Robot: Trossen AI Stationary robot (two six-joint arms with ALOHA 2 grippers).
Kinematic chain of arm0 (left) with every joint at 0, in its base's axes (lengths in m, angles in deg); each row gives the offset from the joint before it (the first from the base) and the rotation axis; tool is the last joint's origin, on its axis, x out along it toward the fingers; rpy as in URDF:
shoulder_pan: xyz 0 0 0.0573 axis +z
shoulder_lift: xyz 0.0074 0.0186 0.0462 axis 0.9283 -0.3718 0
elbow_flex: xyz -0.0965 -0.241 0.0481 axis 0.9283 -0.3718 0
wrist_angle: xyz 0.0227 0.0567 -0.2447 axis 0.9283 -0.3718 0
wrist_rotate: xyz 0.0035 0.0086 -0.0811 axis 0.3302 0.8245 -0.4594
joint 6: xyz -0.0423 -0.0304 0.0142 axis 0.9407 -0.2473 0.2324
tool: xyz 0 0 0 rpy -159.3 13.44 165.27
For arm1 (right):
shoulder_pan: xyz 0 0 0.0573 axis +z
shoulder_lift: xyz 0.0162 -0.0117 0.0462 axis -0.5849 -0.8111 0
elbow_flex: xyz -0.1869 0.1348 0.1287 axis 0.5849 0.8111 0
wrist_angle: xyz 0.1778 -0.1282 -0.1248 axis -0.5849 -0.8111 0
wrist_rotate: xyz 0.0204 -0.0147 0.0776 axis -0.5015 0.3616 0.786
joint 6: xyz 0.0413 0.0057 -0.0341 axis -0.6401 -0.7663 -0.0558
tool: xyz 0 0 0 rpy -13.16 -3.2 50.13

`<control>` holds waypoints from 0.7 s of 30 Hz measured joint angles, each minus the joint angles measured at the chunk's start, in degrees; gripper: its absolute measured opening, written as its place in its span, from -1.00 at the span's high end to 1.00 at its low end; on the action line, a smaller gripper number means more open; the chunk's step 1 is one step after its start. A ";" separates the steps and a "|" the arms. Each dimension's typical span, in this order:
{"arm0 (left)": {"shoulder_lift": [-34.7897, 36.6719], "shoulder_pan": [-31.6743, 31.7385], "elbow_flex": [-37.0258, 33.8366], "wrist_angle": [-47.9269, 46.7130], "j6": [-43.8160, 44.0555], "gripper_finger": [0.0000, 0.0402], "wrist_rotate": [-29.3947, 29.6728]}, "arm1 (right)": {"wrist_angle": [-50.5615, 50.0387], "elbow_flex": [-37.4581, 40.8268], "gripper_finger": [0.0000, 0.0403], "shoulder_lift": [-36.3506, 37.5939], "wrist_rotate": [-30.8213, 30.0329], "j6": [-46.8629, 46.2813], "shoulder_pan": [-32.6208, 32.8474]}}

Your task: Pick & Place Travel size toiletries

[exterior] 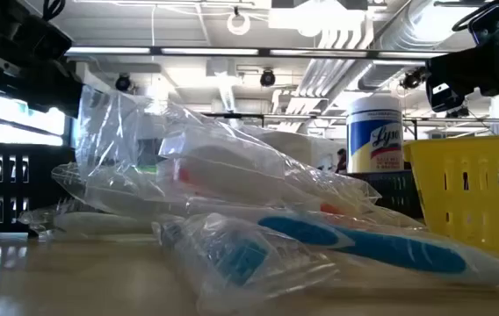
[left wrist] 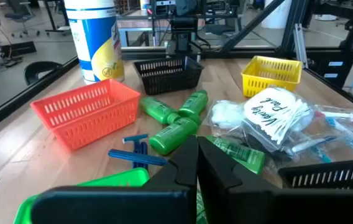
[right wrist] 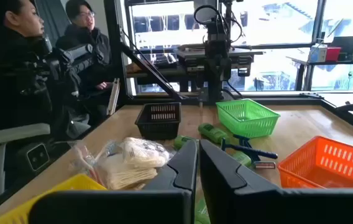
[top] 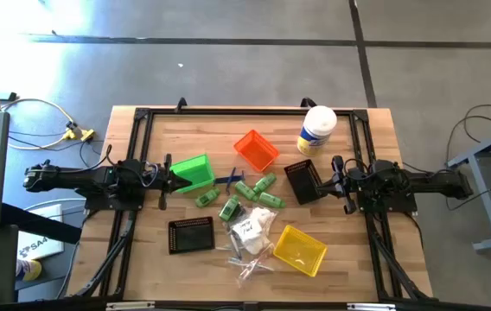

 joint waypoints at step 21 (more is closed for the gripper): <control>-0.66 -0.02 0.00 0.02 -0.01 1.00 0.01 | 0.00 0.00 0.94 0.00 0.00 0.00 0.00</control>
